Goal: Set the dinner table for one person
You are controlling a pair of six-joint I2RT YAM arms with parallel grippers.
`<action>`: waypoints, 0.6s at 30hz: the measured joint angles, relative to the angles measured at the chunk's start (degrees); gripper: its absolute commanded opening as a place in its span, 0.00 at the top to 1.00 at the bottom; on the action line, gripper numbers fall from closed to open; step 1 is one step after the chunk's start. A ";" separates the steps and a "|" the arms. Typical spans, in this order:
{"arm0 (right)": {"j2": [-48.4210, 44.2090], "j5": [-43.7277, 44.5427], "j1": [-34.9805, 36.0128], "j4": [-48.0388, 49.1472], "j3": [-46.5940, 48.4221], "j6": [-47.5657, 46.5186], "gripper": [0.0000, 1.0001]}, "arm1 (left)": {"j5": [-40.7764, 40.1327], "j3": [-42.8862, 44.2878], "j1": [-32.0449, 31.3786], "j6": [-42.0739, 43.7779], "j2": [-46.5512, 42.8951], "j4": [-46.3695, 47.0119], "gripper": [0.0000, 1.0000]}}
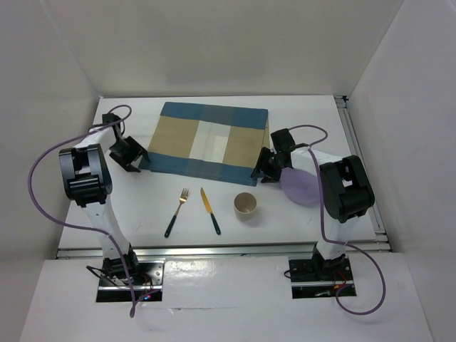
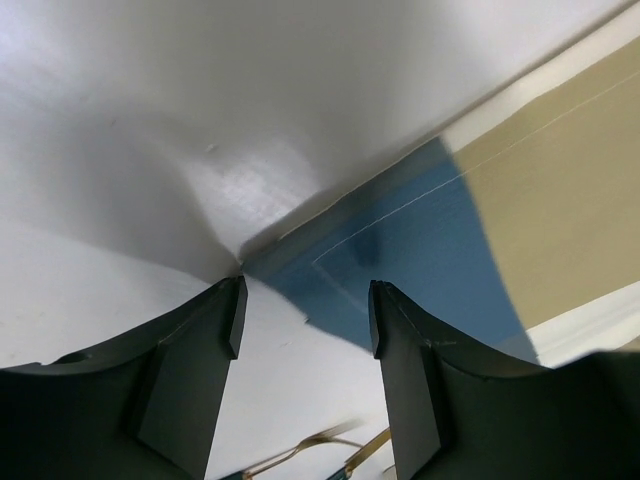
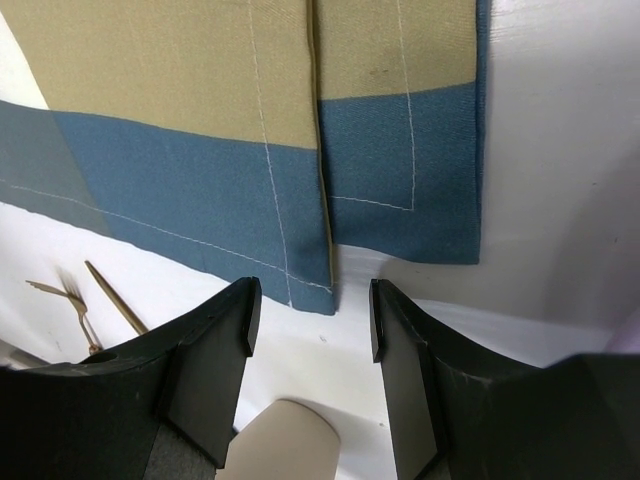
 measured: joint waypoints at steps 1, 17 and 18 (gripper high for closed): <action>0.00 0.07 0.00 -0.11 0.00 0.00 0.41 | -0.02 1.07 -0.13 -0.15 0.70 -0.20 0.32; 0.00 0.87 0.00 -1.11 0.22 -0.17 0.41 | -1.05 4.98 -2.49 -0.31 3.82 2.12 0.96; 0.00 0.90 0.00 -1.16 0.22 -0.17 0.41 | -1.05 4.98 -2.49 -0.24 3.80 2.14 0.99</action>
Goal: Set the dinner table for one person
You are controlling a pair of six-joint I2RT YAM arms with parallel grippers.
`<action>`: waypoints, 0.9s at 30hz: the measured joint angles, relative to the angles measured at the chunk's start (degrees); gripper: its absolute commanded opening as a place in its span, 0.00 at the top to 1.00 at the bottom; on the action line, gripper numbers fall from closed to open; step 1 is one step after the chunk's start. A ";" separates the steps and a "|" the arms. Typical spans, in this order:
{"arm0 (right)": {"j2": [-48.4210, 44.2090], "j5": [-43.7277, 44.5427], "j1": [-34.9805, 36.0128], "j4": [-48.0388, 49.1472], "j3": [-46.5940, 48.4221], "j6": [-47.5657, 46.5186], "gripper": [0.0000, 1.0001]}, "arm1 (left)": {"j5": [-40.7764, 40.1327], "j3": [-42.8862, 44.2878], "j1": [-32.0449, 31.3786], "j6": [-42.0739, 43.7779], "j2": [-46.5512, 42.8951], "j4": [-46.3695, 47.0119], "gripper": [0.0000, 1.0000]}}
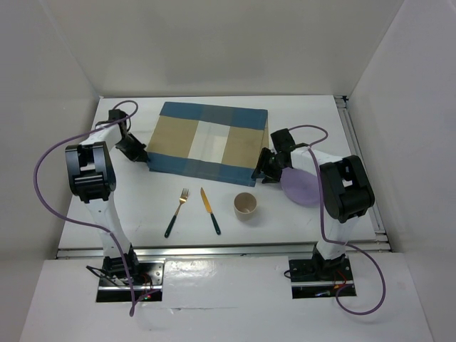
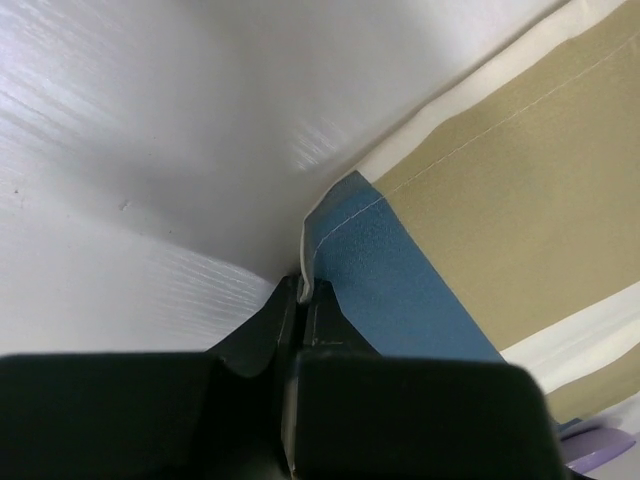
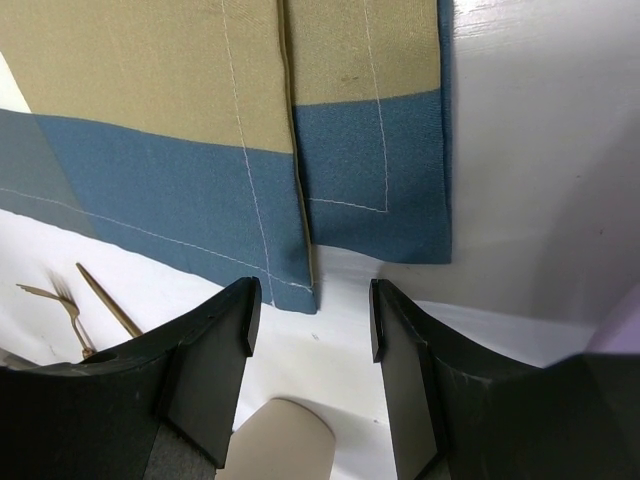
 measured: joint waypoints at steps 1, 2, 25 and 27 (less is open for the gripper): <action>0.00 0.00 0.00 -0.04 0.00 0.00 0.41 | 0.00 0.00 0.00 0.11 -0.04 -0.02 1.00; 0.00 0.02 0.00 -0.07 0.00 0.00 0.41 | 0.00 0.00 0.00 0.15 -0.11 -0.07 1.00; -0.11 -0.39 3.34 0.63 -0.35 0.50 0.42 | 4.24 6.25 -0.59 3.39 -4.83 -5.81 1.00; -0.04 -0.48 4.68 0.87 -0.42 0.72 0.46 | 4.24 6.25 -0.74 3.39 -4.83 -6.21 1.00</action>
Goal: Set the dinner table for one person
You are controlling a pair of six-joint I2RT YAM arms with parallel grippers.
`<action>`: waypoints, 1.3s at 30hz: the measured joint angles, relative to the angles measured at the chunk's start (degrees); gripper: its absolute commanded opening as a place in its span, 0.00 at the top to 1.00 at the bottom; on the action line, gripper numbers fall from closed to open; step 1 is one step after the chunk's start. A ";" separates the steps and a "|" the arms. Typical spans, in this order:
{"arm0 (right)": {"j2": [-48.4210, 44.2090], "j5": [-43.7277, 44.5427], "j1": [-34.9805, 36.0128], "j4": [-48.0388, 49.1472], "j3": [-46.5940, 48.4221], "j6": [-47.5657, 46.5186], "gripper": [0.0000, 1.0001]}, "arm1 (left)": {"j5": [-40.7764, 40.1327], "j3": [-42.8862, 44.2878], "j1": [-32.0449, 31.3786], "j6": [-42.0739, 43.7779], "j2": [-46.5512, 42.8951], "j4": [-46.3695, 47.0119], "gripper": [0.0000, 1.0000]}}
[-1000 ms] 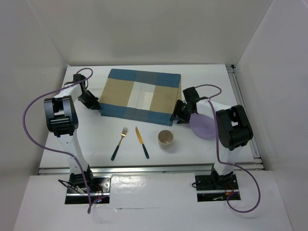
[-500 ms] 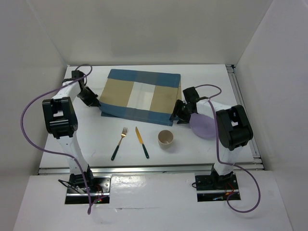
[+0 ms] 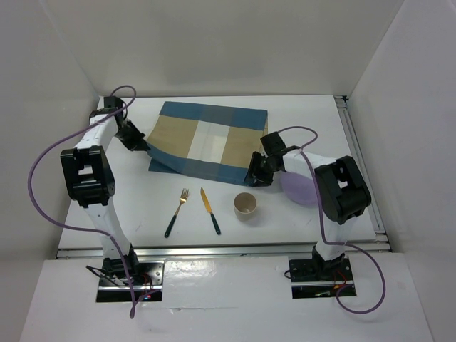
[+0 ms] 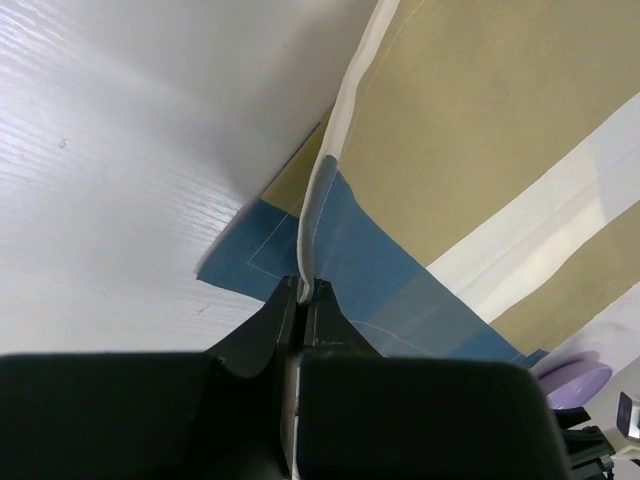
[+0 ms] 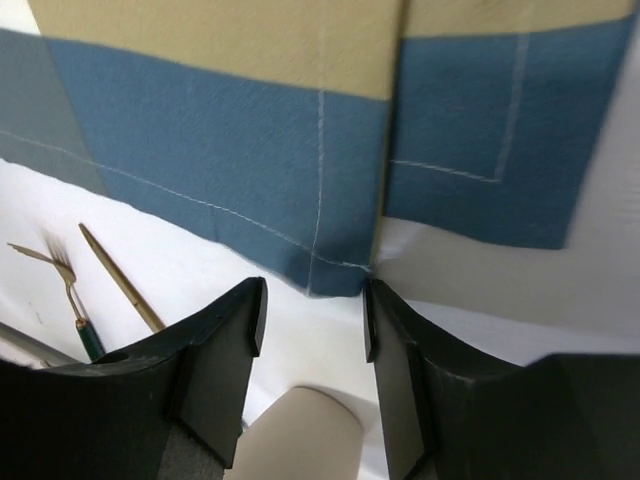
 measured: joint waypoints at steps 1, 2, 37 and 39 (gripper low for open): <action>0.11 -0.07 0.57 0.07 0.00 0.17 0.55 | 0.00 0.00 -0.17 0.00 0.00 -0.15 1.00; 0.15 -0.02 1.07 0.11 0.00 0.20 0.61 | 0.00 0.00 -0.28 0.00 0.00 -0.22 1.00; 12.50 5.81 -9.27 -6.45 51.19 -8.17 1.00 | 13.27 26.21 -2.12 2.75 7.02 -4.13 1.00; 12.11 5.42 -10.36 -6.03 51.47 -8.46 1.00 | 15.02 26.49 -2.51 2.80 6.69 -2.54 1.00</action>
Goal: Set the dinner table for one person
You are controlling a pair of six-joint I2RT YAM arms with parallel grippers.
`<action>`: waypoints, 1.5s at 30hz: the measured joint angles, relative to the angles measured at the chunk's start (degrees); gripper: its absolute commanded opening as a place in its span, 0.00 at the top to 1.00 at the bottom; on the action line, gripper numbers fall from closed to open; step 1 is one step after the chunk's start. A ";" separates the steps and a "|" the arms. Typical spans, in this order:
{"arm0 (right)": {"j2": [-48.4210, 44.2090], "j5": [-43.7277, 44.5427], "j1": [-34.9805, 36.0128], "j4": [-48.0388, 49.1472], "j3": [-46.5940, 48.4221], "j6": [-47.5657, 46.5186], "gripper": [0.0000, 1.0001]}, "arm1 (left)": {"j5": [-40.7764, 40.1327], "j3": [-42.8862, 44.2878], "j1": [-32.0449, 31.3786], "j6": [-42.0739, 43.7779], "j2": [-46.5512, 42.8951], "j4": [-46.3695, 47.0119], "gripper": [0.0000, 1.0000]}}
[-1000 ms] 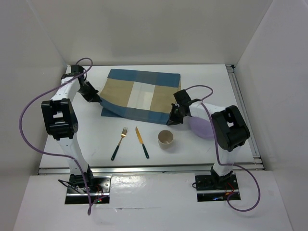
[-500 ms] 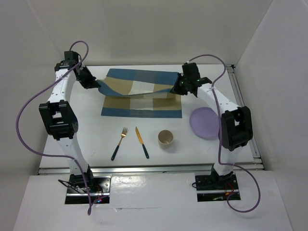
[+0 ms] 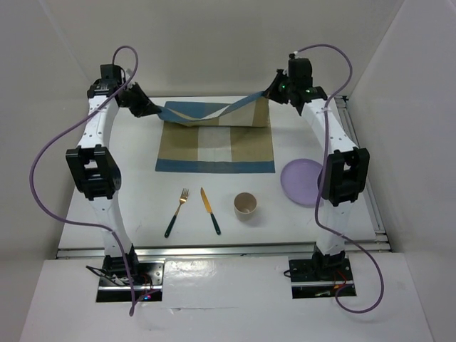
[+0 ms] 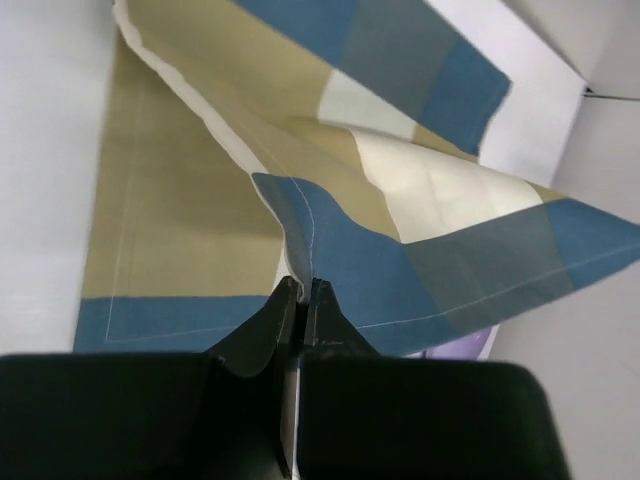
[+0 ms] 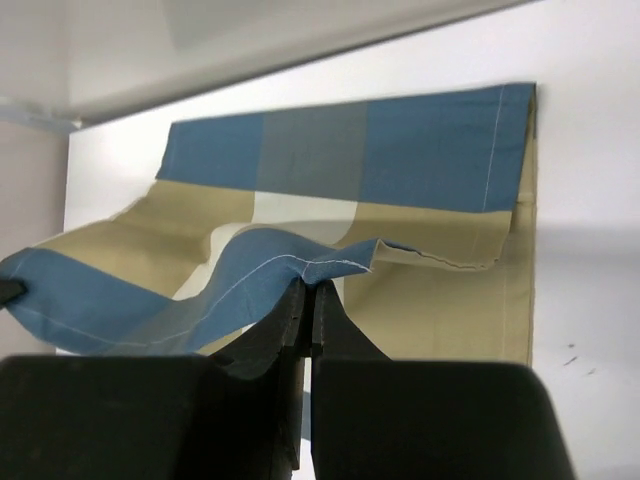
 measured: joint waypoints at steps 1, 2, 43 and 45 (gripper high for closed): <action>-0.48 -0.15 -0.52 0.50 -0.20 -0.13 1.00 | 0.72 0.02 -0.24 0.00 -0.33 1.05 1.00; -1.14 -0.22 -0.90 1.33 -0.85 -0.26 1.00 | 1.36 -0.04 -0.44 0.04 -0.74 1.66 1.00; 3.23 -12.37 -8.02 8.70 7.23 1.70 1.00 | 3.02 8.46 -2.64 2.58 -0.81 9.40 1.00; -1.16 -13.09 -8.44 12.22 0.42 1.42 1.00 | 4.09 -0.09 -2.62 2.03 -6.49 11.98 1.00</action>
